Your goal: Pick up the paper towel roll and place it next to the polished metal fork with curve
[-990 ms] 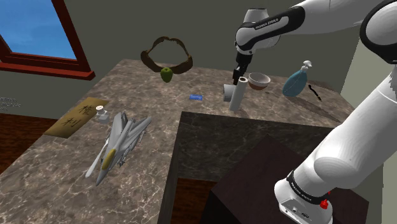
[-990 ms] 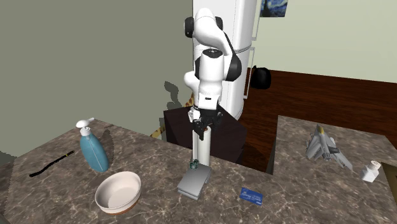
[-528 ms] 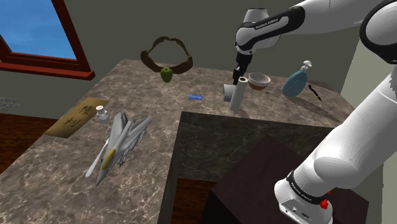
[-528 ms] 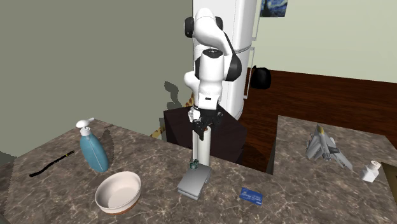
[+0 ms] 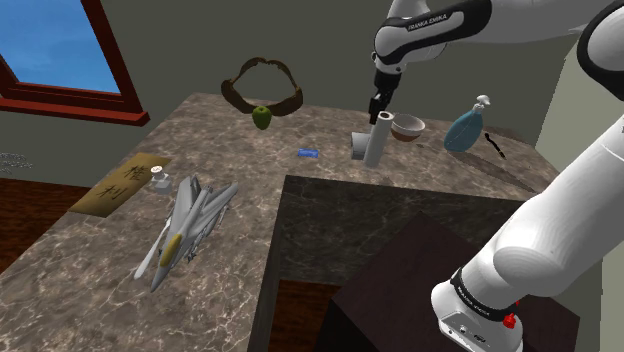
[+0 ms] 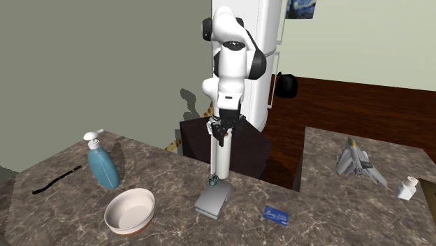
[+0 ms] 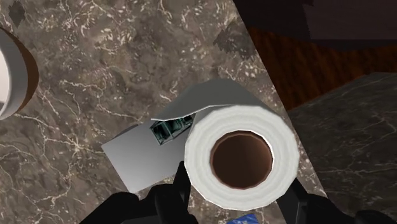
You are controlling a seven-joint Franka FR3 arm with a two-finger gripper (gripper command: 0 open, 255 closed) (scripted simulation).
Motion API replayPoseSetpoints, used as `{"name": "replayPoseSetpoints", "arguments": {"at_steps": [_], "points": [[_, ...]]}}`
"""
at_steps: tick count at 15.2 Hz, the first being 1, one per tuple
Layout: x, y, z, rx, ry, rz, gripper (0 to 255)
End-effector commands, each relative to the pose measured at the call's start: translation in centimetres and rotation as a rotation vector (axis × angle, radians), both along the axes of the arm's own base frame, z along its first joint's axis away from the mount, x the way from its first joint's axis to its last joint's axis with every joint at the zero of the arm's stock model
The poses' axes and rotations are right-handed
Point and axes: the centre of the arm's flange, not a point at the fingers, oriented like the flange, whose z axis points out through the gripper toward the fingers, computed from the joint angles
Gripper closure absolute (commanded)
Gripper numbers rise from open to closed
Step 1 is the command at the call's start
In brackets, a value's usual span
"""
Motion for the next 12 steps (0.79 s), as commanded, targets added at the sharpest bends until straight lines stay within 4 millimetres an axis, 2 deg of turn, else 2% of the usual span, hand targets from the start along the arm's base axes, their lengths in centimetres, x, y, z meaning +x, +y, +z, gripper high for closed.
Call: {"name": "replayPoseSetpoints", "arguments": {"at_steps": [1, 12], "points": [[0.0, 0.0, 1.1, 0.0, 0.0, 0.0, 255], [0.0, 0.0, 6.9, 0.0, 0.0, 0.0, 255]]}}
